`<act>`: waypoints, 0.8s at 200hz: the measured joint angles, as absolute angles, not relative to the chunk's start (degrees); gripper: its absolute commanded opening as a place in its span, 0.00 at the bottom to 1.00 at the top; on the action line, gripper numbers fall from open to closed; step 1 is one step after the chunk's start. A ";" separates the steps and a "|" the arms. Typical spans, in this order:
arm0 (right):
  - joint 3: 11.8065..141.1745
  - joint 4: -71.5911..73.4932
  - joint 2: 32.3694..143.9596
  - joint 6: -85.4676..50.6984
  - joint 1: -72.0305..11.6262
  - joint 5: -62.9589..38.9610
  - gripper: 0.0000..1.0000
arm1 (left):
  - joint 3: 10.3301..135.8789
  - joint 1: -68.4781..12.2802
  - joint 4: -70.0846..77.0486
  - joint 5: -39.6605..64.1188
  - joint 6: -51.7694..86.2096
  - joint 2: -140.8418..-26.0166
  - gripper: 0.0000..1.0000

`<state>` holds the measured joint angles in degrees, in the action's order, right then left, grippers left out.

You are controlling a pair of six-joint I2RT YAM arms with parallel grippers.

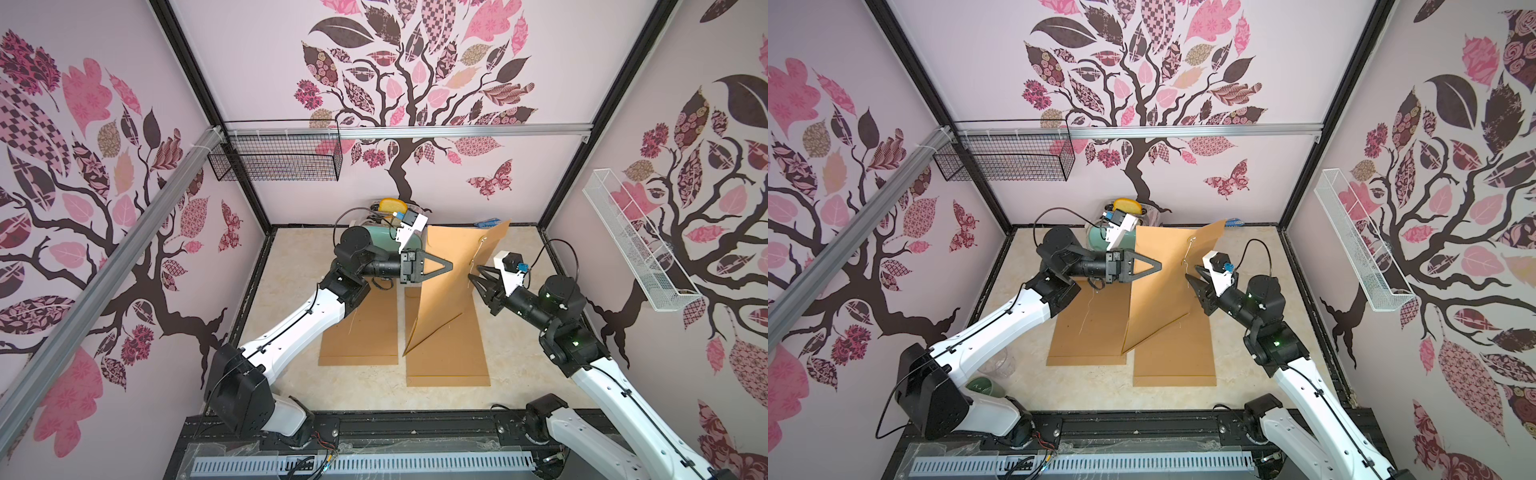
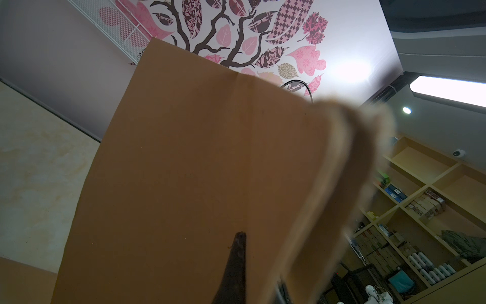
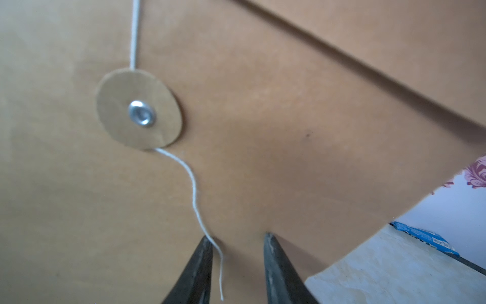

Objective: Close the mouth of the file bag
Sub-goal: Close the file bag.

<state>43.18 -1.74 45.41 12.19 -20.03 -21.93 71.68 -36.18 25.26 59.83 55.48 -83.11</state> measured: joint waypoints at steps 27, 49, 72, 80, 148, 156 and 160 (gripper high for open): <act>41.71 1.28 45.82 10.26 -20.03 -23.22 0.34 | 71.68 -36.23 25.78 59.83 56.05 -83.11 0.00; 41.28 2.33 45.93 9.63 -20.03 -23.64 0.26 | 71.68 -36.27 26.63 59.83 56.86 -83.11 0.00; 41.19 3.20 46.06 9.17 -20.03 -23.88 0.11 | 71.68 -36.29 27.27 59.83 57.21 -83.11 0.00; 41.19 3.62 46.17 9.41 -20.03 -23.86 0.04 | 71.68 -36.29 27.42 59.83 57.30 -83.11 0.00; 41.89 0.30 45.10 10.37 -18.09 -22.98 0.00 | 71.66 -36.32 28.12 59.53 58.24 -83.11 0.00; 42.41 -1.02 44.71 10.33 -16.40 -23.92 0.00 | 71.66 -36.32 27.77 59.37 58.22 -83.11 0.00; 42.76 -1.63 44.60 10.33 -15.62 -24.36 0.00 | 71.66 -36.32 27.55 59.31 58.19 -83.11 0.00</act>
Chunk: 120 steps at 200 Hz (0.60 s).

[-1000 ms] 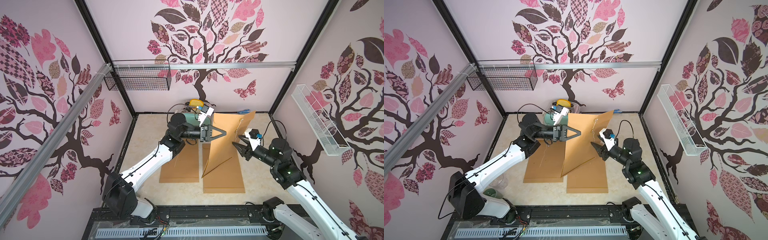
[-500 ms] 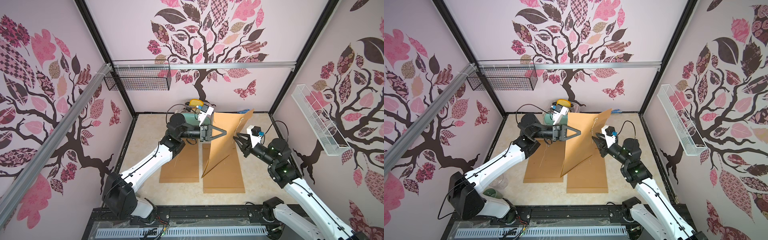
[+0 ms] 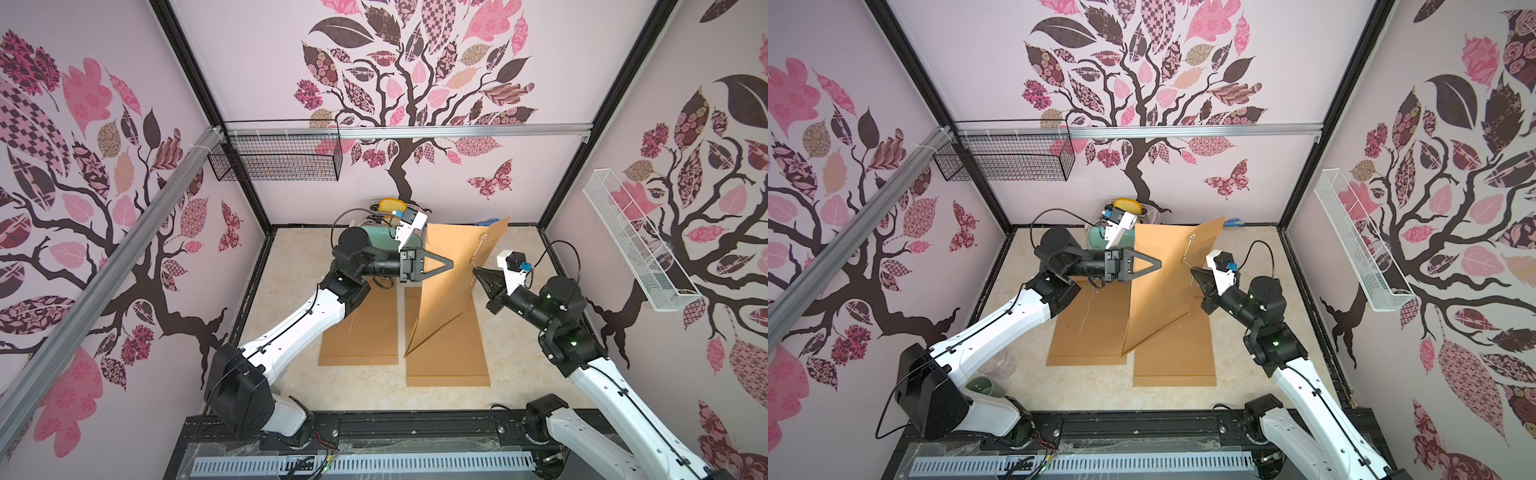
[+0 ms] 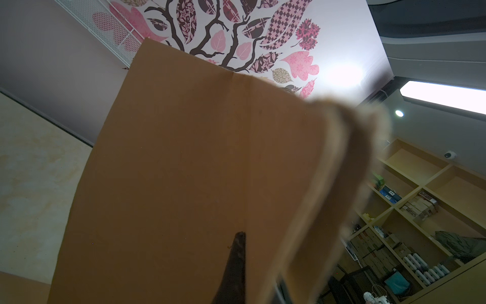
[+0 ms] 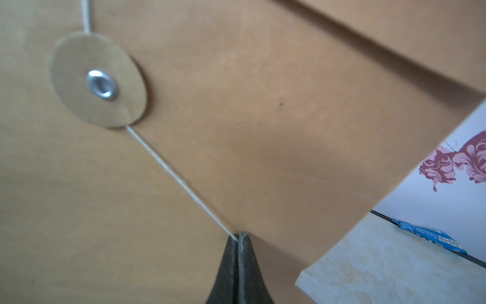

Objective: Close the mouth of the file bag
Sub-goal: Close the file bag.

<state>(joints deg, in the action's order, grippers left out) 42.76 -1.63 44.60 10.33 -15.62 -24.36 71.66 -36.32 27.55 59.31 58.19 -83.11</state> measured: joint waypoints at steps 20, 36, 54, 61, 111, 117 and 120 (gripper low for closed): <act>46.50 -6.28 44.38 10.90 -12.78 -25.34 0.00 | 71.66 -36.32 26.44 59.20 57.93 -83.11 0.00; 51.00 -11.44 45.17 11.88 -12.45 -25.78 0.00 | 71.64 -36.32 26.06 59.22 57.54 -83.11 0.00; 56.86 -17.21 47.09 13.08 -12.43 -26.41 0.00 | 71.40 -36.32 25.98 59.22 57.10 -83.11 0.00; 59.00 -19.27 48.01 13.37 -12.45 -26.48 0.00 | 71.24 -36.32 25.91 59.22 57.04 -83.11 0.00; 67.24 -29.17 51.77 14.17 -12.43 -26.35 0.00 | 71.02 -36.32 24.47 59.11 56.69 -83.11 0.00; 67.64 -29.78 51.75 14.13 -12.43 -26.35 0.00 | 71.02 -36.32 24.14 58.98 56.53 -83.11 0.00; 67.85 -30.13 51.77 14.11 -12.43 -26.37 0.00 | 71.02 -36.32 23.92 58.94 56.47 -83.11 0.00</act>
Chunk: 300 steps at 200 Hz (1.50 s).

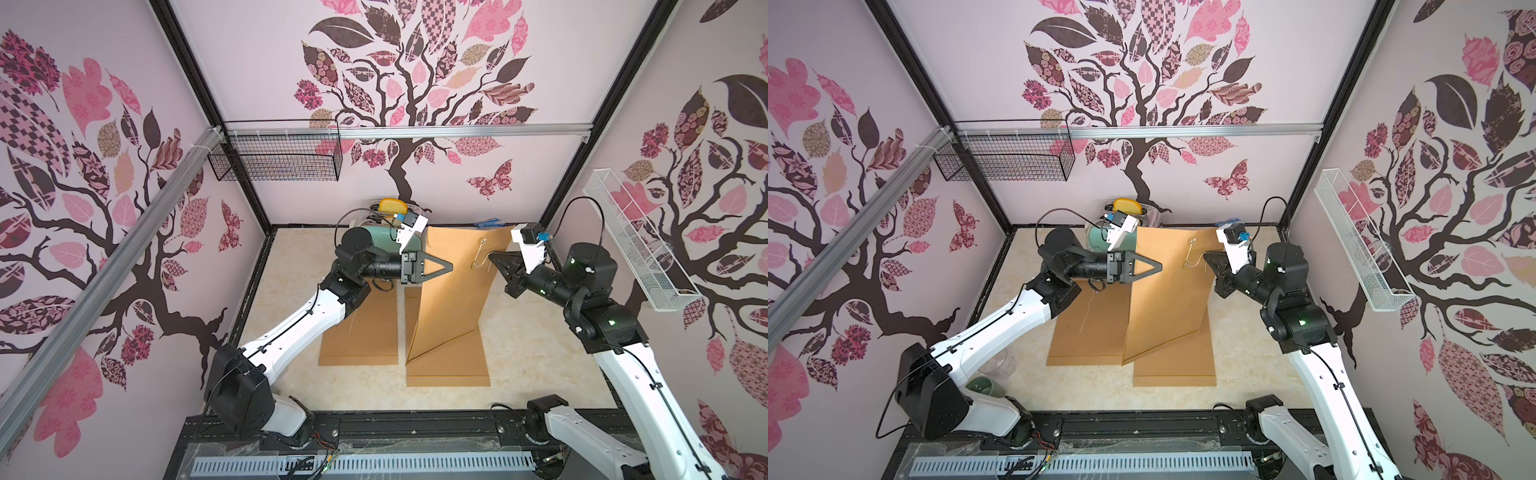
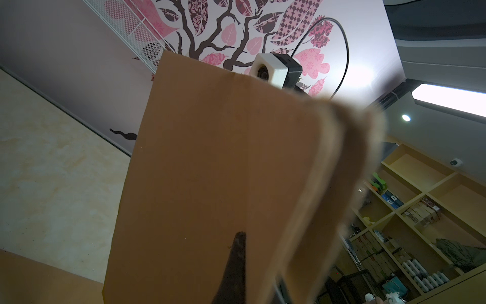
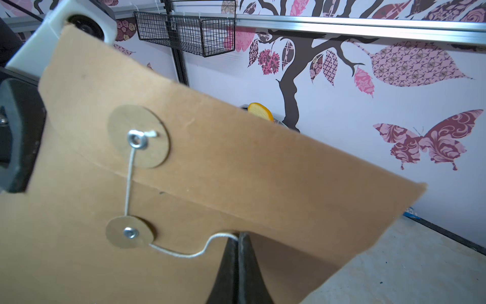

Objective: Close the mouth of the file bag
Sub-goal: Close the file bag.

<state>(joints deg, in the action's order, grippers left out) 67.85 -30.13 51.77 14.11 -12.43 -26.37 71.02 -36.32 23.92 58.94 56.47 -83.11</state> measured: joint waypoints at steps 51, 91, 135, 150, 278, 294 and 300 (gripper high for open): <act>70.17 -32.12 51.86 12.75 -12.43 -26.92 0.00 | 71.02 -36.32 19.59 56.14 55.46 -83.11 0.00; 72.88 -33.19 53.98 11.99 -12.43 -26.83 0.00 | 71.02 -36.32 16.97 55.13 55.24 -83.11 0.00; 76.73 -34.46 57.93 12.08 -12.45 -26.26 0.00 | 70.78 -36.32 17.50 55.29 55.64 -83.13 0.00; 77.95 -35.00 59.20 12.08 -12.45 -26.30 0.00 | 70.65 -36.32 17.93 55.55 56.05 -83.20 0.00; 83.00 -39.62 61.43 7.57 -16.36 -31.27 0.00 | 70.70 -36.32 20.18 55.59 57.74 -86.63 0.00; 83.00 -39.86 61.43 7.03 -17.91 -31.18 0.00 | 70.98 -36.32 20.38 55.61 58.06 -86.87 0.00; 83.00 -39.88 61.43 6.85 -18.46 -31.05 0.00 | 71.09 -36.32 20.45 55.64 58.24 -86.96 0.00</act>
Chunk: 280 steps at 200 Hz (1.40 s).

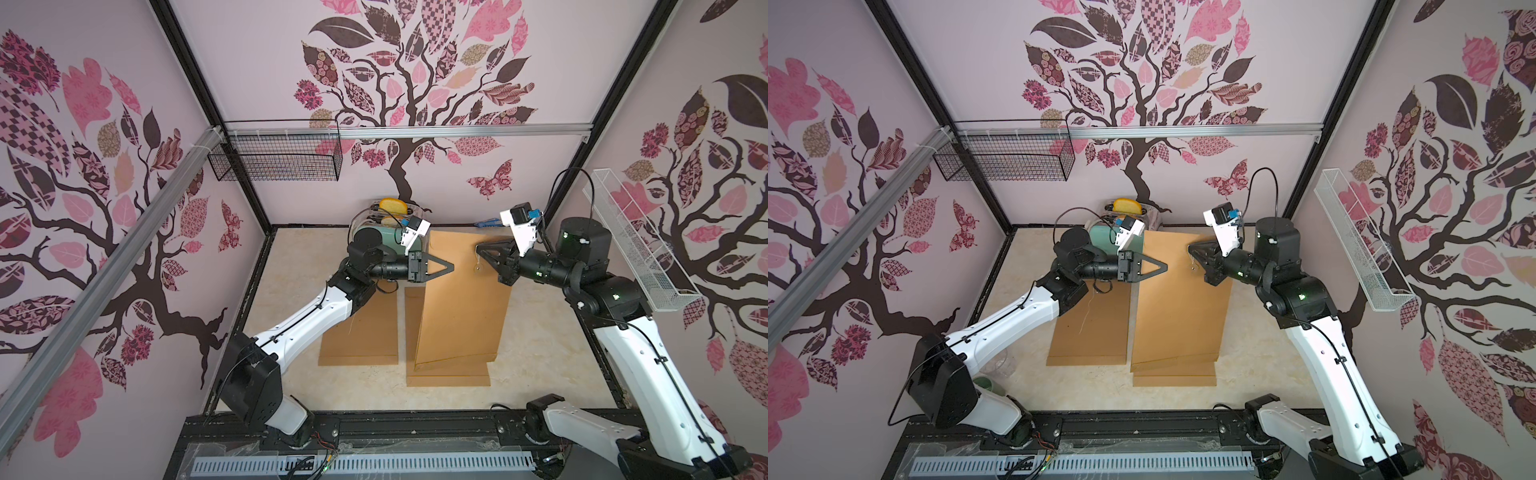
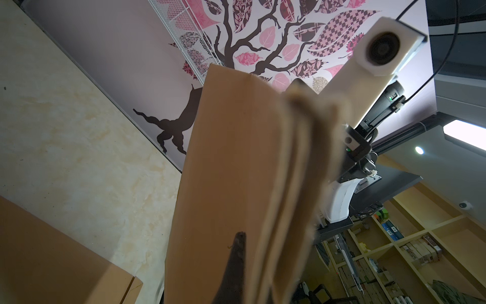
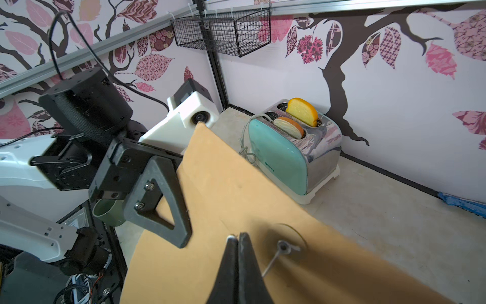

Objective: Close the mouth of the file bag
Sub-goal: Close the file bag, then place the file bag at the center of the board.

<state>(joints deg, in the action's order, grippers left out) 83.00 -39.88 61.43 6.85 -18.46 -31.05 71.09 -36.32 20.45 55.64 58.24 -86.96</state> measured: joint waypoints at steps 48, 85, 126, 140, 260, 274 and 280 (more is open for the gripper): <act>83.02 -42.04 62.13 4.62 -20.47 -30.35 0.00 | 71.81 -36.32 20.49 55.70 58.76 -87.13 0.00; 84.47 -46.94 63.37 1.67 -20.47 -29.02 0.00 | 72.05 -36.32 20.49 55.57 59.07 -88.33 0.00; 82.26 -47.99 61.71 -0.19 -20.62 -28.18 0.00 | 72.05 -36.32 21.17 55.31 60.27 -89.08 0.00; 80.79 -47.97 60.29 -0.60 -20.73 -27.03 0.00 | 72.05 -36.32 21.54 55.11 60.55 -89.08 0.00; 71.72 -43.03 56.25 -10.11 -21.15 -23.86 0.00 | 72.05 -37.19 25.67 53.12 63.09 -89.41 0.00; 70.78 -43.03 55.77 -10.83 -21.15 -24.03 0.00 | 72.05 -37.19 26.13 52.97 63.24 -89.41 0.00; 70.63 -43.11 55.64 -11.05 -21.15 -24.05 0.00 | 72.05 -37.19 26.35 52.95 63.29 -89.41 0.00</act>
<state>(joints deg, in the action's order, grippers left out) 70.63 -43.11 55.64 -11.05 -21.15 -24.05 72.05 -37.19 26.35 52.95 63.29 -89.41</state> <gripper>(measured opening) 0.044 0.039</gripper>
